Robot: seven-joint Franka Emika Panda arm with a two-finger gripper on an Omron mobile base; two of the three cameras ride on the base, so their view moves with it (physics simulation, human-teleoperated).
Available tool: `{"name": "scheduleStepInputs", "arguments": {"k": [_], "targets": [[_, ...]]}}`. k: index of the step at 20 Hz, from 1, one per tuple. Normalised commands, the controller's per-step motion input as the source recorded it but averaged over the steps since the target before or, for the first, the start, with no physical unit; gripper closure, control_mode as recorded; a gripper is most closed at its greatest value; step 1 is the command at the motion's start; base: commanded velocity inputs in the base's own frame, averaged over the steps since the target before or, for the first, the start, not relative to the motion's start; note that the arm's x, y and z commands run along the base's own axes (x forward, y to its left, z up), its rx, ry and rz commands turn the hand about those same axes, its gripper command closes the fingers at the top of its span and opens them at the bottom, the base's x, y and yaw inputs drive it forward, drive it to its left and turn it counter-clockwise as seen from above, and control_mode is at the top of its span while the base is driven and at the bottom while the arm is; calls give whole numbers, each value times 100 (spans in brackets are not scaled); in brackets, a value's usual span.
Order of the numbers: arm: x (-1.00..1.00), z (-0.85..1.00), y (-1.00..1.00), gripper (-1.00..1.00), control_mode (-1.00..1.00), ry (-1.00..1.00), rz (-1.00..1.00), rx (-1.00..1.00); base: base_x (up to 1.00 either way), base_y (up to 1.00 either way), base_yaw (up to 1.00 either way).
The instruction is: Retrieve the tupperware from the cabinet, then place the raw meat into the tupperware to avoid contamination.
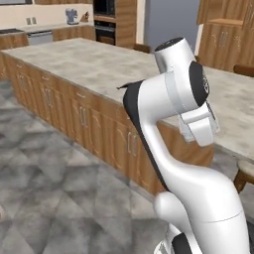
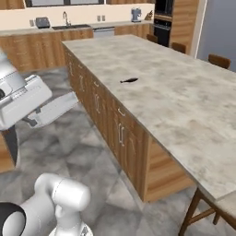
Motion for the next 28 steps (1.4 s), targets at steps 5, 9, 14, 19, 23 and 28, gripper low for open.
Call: {"name": "scheduleStepInputs", "arguments": {"k": [5, 9, 14, 19, 23, 28], "targets": [[0, 0, 0, 100, 100, 0, 0, 0, 66, 39, -31], [0, 0, 0, 100, 100, 0, 0, 0, 63, 39, -32], [0, 0, 0, 100, 100, 0, 0, 0, 55, 34, -31], [0, 0, 0, 100, 100, 0, 0, 0, 50, 27, -30], [0, 0, 0, 100, 100, 0, 0, 0, 62, -7, -21], [0, 0, 0, 100, 100, 0, 0, 0, 58, -44, -16]]}}
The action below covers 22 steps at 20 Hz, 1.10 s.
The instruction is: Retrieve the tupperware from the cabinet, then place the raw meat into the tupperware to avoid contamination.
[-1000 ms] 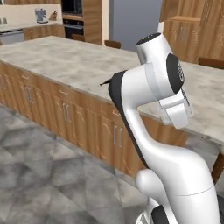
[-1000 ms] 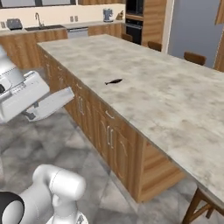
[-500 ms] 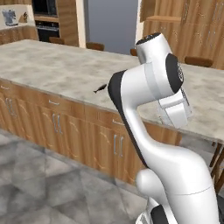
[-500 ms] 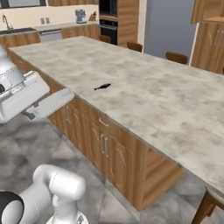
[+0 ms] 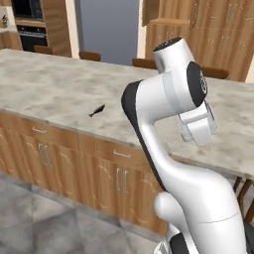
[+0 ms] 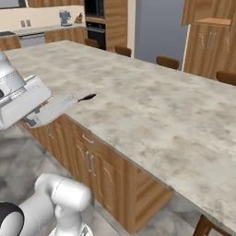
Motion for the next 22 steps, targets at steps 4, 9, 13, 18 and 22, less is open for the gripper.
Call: {"name": "scheduleStepInputs", "arguments": {"k": [4, 9, 13, 18, 22], "targets": [[0, 0, 0, 100, 100, 0, 0, 0, 20, -22, -34], [0, 0, 0, 100, 100, 0, 0, 0, 5, -7, -41], [0, 0, 0, 100, 100, 0, 0, 0, 21, 12, -45], [0, 0, 0, 100, 100, 0, 0, 0, 43, 31, -37], [0, 0, 0, 100, 100, 0, 0, 0, 0, 28, -36]]}}
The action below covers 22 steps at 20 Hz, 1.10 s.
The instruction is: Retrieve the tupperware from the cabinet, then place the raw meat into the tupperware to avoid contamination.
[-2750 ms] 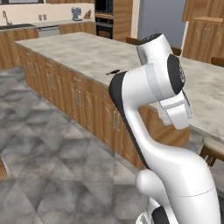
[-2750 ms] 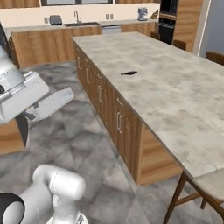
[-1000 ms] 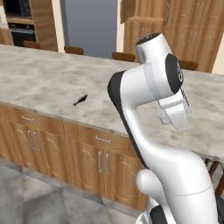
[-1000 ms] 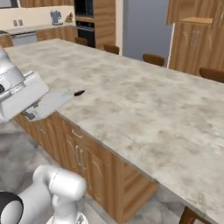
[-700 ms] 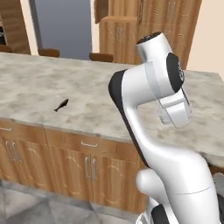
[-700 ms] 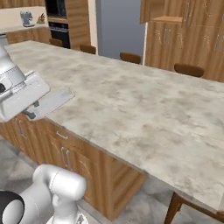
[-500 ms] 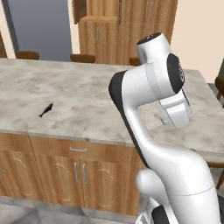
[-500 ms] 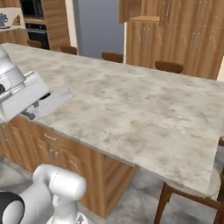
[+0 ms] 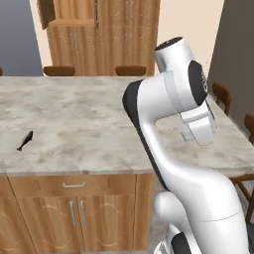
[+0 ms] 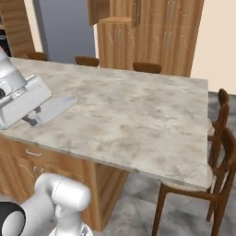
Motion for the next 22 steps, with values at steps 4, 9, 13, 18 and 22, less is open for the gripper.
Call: {"name": "scheduleStepInputs", "arguments": {"k": [4, 9, 13, 18, 22], "targets": [[0, 0, 0, 100, 100, 0, 0, 0, -16, 77, -18], [0, 0, 0, 100, 100, 0, 0, 0, -2, 100, -4], [0, 0, 0, 100, 100, 0, 0, 0, 0, 100, -5], [0, 0, 0, 100, 100, 0, 0, 0, 0, 100, -8], [0, 0, 0, 100, 100, 0, 0, 0, 17, 19, -2]]}}
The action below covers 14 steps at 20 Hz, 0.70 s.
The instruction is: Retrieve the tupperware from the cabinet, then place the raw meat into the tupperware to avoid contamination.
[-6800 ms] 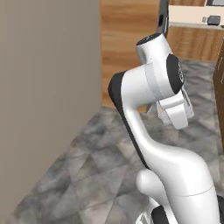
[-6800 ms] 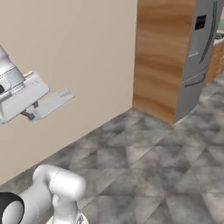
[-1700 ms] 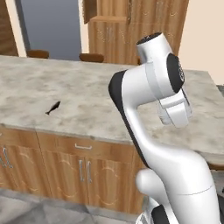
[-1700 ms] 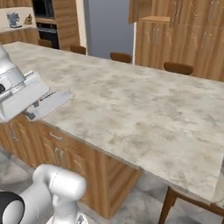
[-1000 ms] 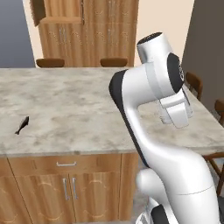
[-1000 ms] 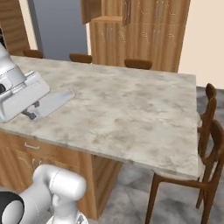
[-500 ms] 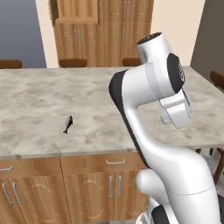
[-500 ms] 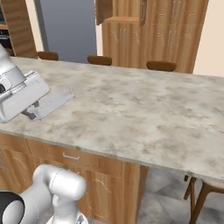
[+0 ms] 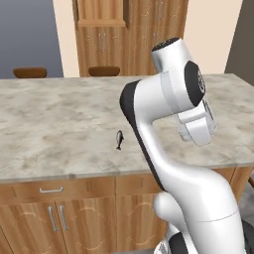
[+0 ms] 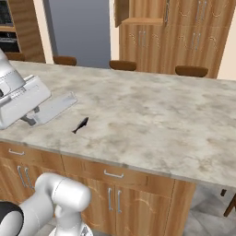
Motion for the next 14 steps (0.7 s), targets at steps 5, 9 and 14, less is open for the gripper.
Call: {"name": "scheduleStepInputs", "arguments": {"k": [5, 9, 14], "targets": [[0, 0, 0, 100, 100, 0, 0, 0, 8, -6, 0], [0, 0, 0, 100, 100, 0, 0, 0, 0, 0, 0], [32, -4, -15, 100, -100, 0, 4, 1, 10, -3, 0]]}}
